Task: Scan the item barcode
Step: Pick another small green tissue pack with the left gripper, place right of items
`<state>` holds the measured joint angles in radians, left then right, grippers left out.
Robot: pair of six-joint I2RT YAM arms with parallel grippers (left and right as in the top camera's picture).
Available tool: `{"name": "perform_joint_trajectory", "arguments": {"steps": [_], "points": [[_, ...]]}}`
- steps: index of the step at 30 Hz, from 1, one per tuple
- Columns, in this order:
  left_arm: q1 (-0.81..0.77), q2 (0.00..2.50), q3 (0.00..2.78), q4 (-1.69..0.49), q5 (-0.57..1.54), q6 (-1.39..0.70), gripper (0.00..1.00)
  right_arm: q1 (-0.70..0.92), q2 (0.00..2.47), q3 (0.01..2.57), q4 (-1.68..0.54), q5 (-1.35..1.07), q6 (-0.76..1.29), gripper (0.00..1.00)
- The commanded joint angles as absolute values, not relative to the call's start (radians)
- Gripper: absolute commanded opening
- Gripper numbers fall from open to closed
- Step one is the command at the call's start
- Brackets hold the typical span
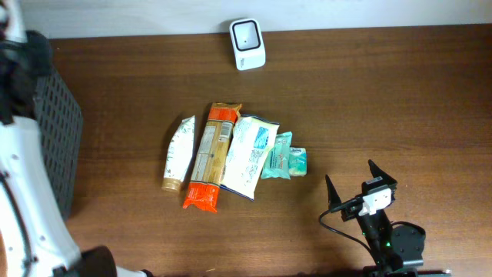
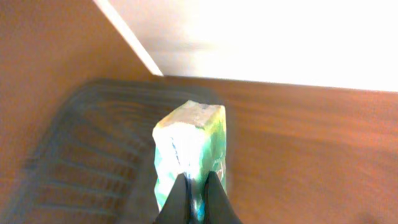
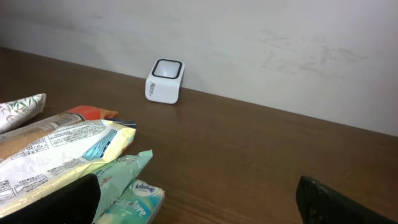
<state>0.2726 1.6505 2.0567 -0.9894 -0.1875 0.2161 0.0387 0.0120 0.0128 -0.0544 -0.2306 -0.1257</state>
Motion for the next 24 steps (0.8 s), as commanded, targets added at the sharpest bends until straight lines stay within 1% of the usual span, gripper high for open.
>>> {"name": "perform_joint_trajectory", "arguments": {"steps": [1,4,6,8,10,15,21,24], "points": [[0.102,1.623,2.058,-1.129,-0.101,0.109,0.00,0.032,0.007,0.006,-0.057,-0.235,-0.115,0.99],[-0.025,1.654,2.024,-1.239,0.017,0.071,0.00,0.032,0.007,0.006,-0.057,-0.235,-0.115,0.99],[-0.119,1.692,1.954,-1.253,0.102,0.061,0.00,0.032,0.007,0.006,-0.057,-0.235,-0.115,0.98],[-0.179,1.716,1.874,-1.234,0.153,0.047,0.00,0.032,0.007,0.006,-0.057,-0.235,-0.115,0.99],[-0.236,1.745,1.777,-1.188,0.181,0.027,0.00,0.032,0.007,0.006,-0.057,-0.235,-0.115,0.99],[-0.346,1.805,1.529,-0.991,0.219,-0.041,0.00,0.032,0.007,0.006,-0.057,-0.235,-0.115,0.98],[-0.429,1.832,1.470,-0.864,0.274,-0.047,0.00,0.032,0.007,0.006,-0.057,-0.235,-0.115,0.98],[-0.490,1.833,1.470,-0.782,0.274,-0.099,0.00,0.032,0.007,0.006,-0.057,-0.235,-0.115,0.99]]}}
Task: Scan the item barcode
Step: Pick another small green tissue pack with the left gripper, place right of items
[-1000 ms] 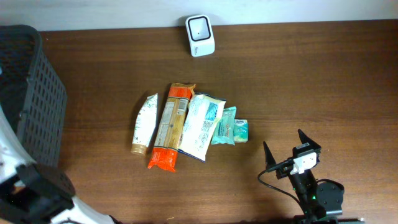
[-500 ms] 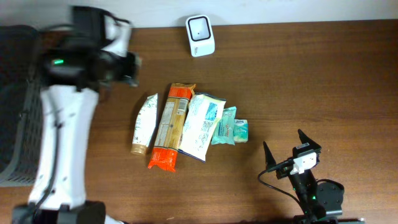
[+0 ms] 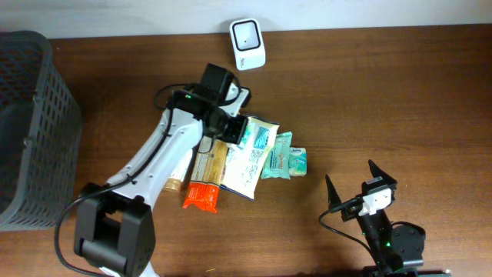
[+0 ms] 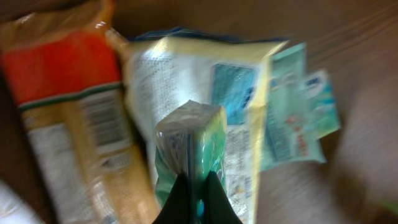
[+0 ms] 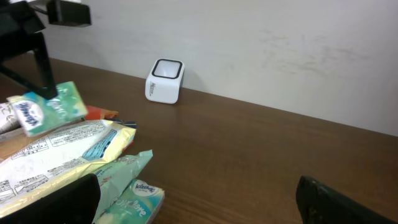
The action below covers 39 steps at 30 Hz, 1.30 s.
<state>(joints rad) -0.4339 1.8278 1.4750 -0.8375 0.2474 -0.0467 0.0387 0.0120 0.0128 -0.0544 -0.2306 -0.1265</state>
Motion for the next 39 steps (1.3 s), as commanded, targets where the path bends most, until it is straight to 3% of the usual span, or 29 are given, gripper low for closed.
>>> {"name": "perform_joint_trajectory", "arguments": {"steps": [1,14,28,39], "points": [[-0.513,1.833,1.470,-0.754,0.274,-0.110,0.00,0.032,0.007,0.006,-0.057,-0.235,-0.115,0.98],[-0.720,1.983,1.470,-0.447,0.285,-0.253,0.00,0.032,0.007,0.006,-0.057,-0.235,-0.115,0.98],[-0.727,1.994,1.470,-0.414,0.285,-0.254,0.00,0.032,0.007,0.006,-0.057,-0.235,-0.115,0.99],[-0.726,2.050,1.470,-0.244,0.249,-0.254,0.00,0.032,0.007,0.006,-0.057,-0.235,-0.115,0.99]]}}
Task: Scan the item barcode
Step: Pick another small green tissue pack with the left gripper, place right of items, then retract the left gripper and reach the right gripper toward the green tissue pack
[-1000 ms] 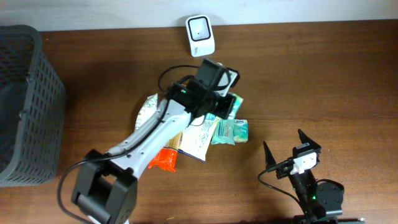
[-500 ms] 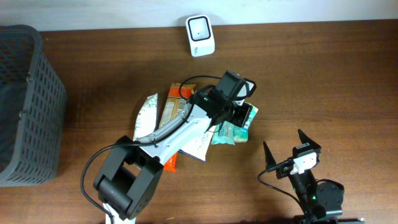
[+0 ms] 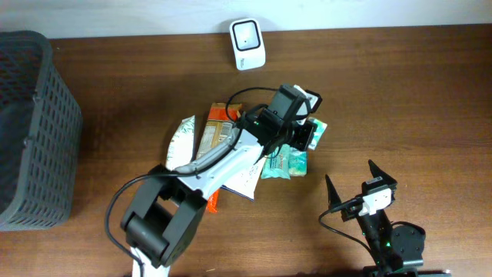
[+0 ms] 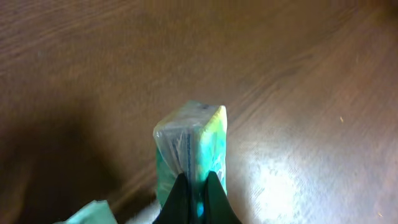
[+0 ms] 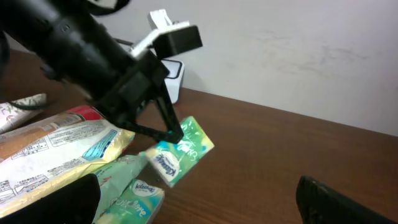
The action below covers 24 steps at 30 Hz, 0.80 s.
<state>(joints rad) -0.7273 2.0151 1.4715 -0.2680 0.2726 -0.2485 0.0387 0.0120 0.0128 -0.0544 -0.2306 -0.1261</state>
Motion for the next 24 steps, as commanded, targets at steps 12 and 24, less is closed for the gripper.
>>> {"name": "perform_joint_trajectory", "arguments": {"steps": [12,24], "points": [[-0.629,1.933,1.498,-0.352,0.141,-0.177,0.82,0.032,0.007,0.006,-0.057,-0.235,-0.115,0.98],[-0.066,1.476,1.522,-0.853,0.107,0.062,0.99,0.032,0.007,0.006,-0.057,-0.235,-0.115,0.99]]}}
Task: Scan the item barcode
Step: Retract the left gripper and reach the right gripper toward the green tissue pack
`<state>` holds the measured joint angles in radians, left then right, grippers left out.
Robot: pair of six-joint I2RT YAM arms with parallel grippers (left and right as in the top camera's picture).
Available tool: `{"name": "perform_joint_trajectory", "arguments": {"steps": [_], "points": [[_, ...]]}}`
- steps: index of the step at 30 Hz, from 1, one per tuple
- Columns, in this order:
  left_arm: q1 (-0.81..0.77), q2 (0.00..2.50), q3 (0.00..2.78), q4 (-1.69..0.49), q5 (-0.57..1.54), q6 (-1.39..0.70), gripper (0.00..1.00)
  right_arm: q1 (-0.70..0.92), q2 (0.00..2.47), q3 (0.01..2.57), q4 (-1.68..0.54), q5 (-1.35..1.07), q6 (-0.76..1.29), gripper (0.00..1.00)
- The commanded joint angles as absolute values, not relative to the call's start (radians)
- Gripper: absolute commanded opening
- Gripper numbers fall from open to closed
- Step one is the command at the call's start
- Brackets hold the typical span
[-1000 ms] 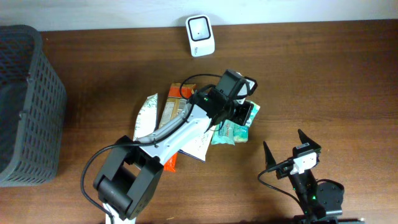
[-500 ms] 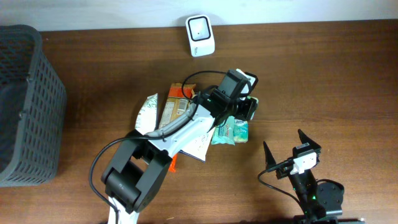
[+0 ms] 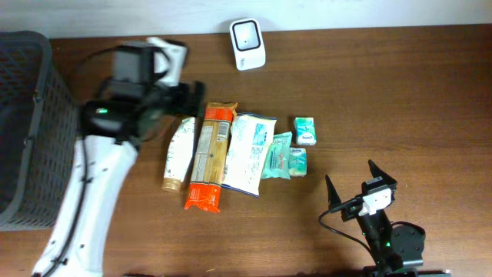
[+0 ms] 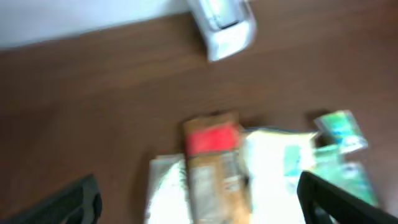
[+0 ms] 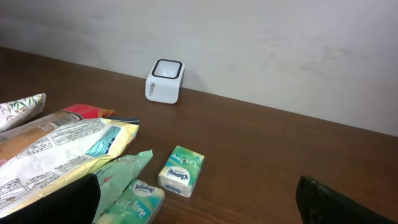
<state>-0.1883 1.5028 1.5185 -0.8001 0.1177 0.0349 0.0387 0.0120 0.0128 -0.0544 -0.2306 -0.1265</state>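
Note:
The small green tissue pack [image 3: 304,130] lies flat on the table, to the right of the pile; it also shows in the right wrist view [image 5: 181,170] and blurred in the left wrist view [image 4: 339,127]. The white scanner [image 3: 247,33] stands at the back edge [image 5: 165,81]. My left gripper [image 3: 188,94] is open and empty, up over the table left of the pile. At the front right my right gripper [image 3: 351,177] stands open and holds nothing.
The pile holds a white tube [image 3: 178,152], an orange packet [image 3: 211,154], a white and yellow bag [image 3: 250,152], a pale green pouch [image 3: 278,156] and a Kleenex pack [image 3: 297,161]. A dark mesh basket [image 3: 31,115] stands at the far left.
My left gripper was shut on the small green tissue pack just right of the pile. The pack now lies on the table there, and the gripper is open, back at the upper left.
My left gripper first held the green tissue pack over the basket at the far left. Then it had it above the pile, then low over the table right of the pile. Now the pack rests there and the gripper is away. My right arm has not moved.

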Motion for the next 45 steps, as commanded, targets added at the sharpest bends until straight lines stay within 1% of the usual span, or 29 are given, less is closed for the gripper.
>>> {"name": "perform_joint_trajectory", "arguments": {"steps": [1,5,7,9,11,29,30,33,36,37,41,45], "points": [[-0.030,1.475,1.522,-0.871,0.107,0.063,0.99,0.032,0.007,0.006,-0.057,-0.235,-0.115,0.98],[0.110,1.475,1.522,-0.911,0.107,0.160,0.99,0.032,0.007,0.006,-0.057,-0.235,-0.115,0.98],[0.134,1.475,1.522,-0.911,0.107,0.179,0.99,0.032,0.007,0.006,-0.057,-0.235,-0.115,0.98],[0.156,1.475,1.522,-0.914,0.107,0.287,0.99,0.032,0.007,0.006,-0.057,-0.235,-0.115,0.99],[0.179,1.475,1.522,-0.914,0.107,0.308,0.99,0.032,0.007,0.006,-0.057,-0.235,-0.115,0.99],[0.188,1.475,1.522,-0.914,0.107,0.308,0.99,0.032,0.007,0.006,-0.056,-0.227,-0.117,0.99],[0.188,1.475,1.522,-0.914,0.107,0.308,0.99,0.032,0.007,0.006,-0.048,-0.190,-0.123,0.99],[0.188,1.475,1.522,-0.914,0.107,0.308,0.99,0.032,0.007,0.006,-0.004,-0.206,-0.123,0.99],[0.188,1.475,1.522,-0.914,0.107,0.308,0.99,0.032,0.007,0.006,0.099,-0.303,-0.085,0.99],[0.188,1.475,1.522,-0.914,0.107,0.308,0.99,0.032,0.009,0.020,0.085,-0.354,-0.077,0.99],[0.188,1.475,1.522,-0.914,0.107,0.308,0.99,0.032,0.071,0.138,-0.017,-0.404,-0.043,0.99],[0.188,1.475,1.522,-0.914,0.107,0.308,0.99,0.032,0.336,0.413,-0.162,-0.432,-0.044,0.99]]}}
